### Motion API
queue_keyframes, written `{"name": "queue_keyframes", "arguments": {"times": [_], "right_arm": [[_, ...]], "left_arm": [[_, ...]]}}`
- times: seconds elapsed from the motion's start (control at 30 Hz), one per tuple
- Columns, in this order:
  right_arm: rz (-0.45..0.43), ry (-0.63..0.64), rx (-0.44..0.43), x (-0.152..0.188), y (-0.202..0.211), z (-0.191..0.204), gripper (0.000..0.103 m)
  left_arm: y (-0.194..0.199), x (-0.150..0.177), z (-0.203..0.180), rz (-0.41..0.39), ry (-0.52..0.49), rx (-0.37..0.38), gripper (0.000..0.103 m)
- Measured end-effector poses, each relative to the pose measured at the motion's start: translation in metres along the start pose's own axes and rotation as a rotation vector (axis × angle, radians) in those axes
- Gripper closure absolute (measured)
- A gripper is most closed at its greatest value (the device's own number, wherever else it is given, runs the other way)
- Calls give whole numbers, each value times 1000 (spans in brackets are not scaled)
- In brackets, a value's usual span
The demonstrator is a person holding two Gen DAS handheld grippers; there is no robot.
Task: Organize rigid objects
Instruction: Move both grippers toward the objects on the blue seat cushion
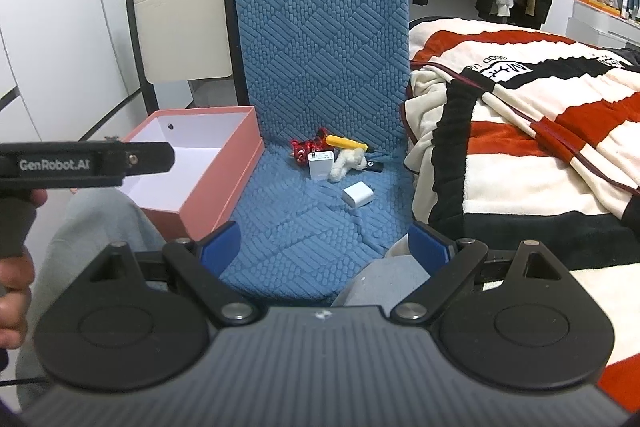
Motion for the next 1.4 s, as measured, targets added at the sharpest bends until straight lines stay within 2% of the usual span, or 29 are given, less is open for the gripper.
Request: {"name": "queue_keyframes", "arguments": {"times": [0.5,0.67,0.83,1.0,1.2,1.4], "right_arm": [[11,-5,-9,4,-5,-1,11],[2,-10,-23,2,-9,-1,11],[11,-9,-19,4,-22,-3,11],[30,6,9,9,-32,-6,11],[43,-23,14,21,-51,-13,11],[55,-51,-1,27,-71,-19,11]], "left_arm": [[-12,4,-2,17,-1,9,0],[-23,2,-5,32,-21,13,0],[-36,2,-10,13,-56,7,0],[-44,7,-7,18,-5,32,0],[-59,14,-1,13,-28,23,0],[-79,22,11,80,30,21,0]]}}
Point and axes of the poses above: each gripper's, at about its wrist camera, not at the fingertips, and y roughly against the way its jaws point, z to its left, x to its underside, the point moved 3 cm from there along -y, roughly the way its jaws point, and after that the axes turned 13 degrees about x, right-handed, at the moved point
